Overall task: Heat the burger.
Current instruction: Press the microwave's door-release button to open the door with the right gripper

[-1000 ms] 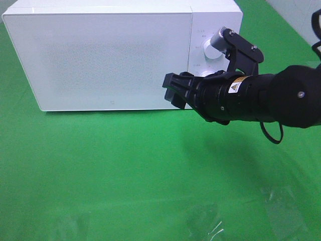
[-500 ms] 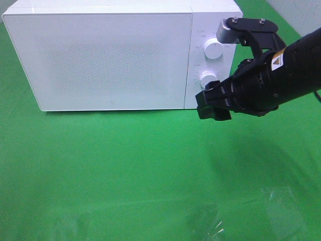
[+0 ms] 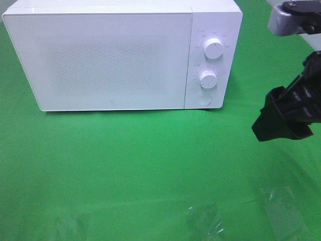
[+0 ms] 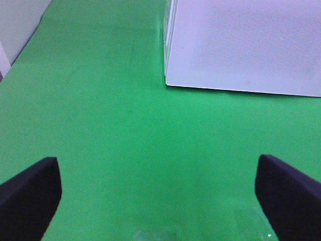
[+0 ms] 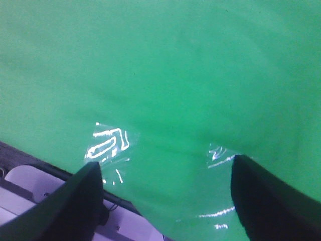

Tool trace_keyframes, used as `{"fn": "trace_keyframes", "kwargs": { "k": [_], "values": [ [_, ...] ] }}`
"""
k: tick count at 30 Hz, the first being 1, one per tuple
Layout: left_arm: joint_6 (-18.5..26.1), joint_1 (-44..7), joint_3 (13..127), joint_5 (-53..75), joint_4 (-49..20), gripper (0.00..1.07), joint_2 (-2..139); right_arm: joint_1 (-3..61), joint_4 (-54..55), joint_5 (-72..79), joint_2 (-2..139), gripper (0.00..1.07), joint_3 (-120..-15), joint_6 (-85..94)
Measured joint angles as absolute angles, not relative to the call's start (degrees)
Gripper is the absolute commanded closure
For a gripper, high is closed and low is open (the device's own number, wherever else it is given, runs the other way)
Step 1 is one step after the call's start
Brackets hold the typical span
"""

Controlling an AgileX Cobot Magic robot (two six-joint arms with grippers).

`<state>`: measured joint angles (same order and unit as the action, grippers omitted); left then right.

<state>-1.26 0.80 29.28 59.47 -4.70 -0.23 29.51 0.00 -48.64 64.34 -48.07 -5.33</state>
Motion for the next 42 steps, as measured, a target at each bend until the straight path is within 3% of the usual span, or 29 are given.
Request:
{"fn": "trace_keyframes", "kwargs": {
  "k": [12, 30, 42],
  "values": [
    [-1.26, 0.80, 29.28, 59.47, -4.70, 0.08, -0.23, 29.51, 0.00, -61.88, 52.54, 0.40, -48.07, -4.76],
    [-1.26, 0.80, 29.28, 59.47, -4.70, 0.08, -0.23, 28.53, 0.00, -64.46, 33.00, 0.40, -43.83, -3.38],
    [-1.26, 0.80, 29.28, 59.47, -4.70, 0.08, -0.23, 11.46, 0.00, -64.06, 15.18, 0.40, -36.73, -1.32]
  ]
}}
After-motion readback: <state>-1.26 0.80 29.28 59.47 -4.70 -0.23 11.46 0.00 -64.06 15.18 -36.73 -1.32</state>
